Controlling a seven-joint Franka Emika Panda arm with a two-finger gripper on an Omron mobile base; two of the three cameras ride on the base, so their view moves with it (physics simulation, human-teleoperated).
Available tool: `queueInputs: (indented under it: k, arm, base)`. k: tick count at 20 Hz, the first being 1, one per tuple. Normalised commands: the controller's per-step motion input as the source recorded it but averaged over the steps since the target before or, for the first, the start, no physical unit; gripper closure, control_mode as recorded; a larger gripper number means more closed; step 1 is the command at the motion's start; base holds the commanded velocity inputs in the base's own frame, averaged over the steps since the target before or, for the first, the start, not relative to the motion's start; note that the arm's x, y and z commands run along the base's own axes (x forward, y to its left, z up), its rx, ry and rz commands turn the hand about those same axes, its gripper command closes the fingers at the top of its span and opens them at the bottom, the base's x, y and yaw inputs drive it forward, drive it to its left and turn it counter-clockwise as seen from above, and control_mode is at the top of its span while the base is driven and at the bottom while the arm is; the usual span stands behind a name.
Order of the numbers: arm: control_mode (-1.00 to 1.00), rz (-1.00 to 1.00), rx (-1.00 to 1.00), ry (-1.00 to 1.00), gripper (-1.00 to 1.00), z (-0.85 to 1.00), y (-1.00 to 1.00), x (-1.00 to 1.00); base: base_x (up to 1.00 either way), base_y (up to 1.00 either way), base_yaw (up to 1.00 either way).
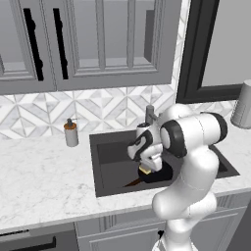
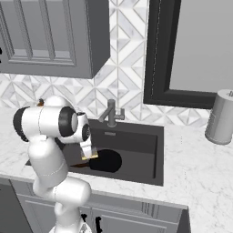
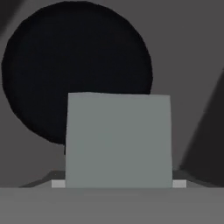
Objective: Pick the pan and sponge and place them into the sink. Then turn on the water.
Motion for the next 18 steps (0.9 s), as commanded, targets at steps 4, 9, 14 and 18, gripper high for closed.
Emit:
queueInputs:
  k: [4, 9, 14, 18]
  arm:
    - [-1.00, -0.08, 0.00, -0.08, 1.00, -0.37, 0.00, 0.37]
    - [-1.00, -0.06, -0.01, -0.06, 1.00, -0.47, 0.00, 0.43]
    - [-1.00, -0.05, -0.04, -0.04, 1.00, -0.55, 0.00, 0.49]
    - [-1.00, -0.06, -0.05, -0.03, 1.00, -0.49, 0.00, 0.47]
  base:
    - [0.00, 0.00, 0.00]
    - [0.00, 0.00, 0.00]
    - [0.00, 0.00, 0.00]
    - [0.00, 0.00, 0.00]
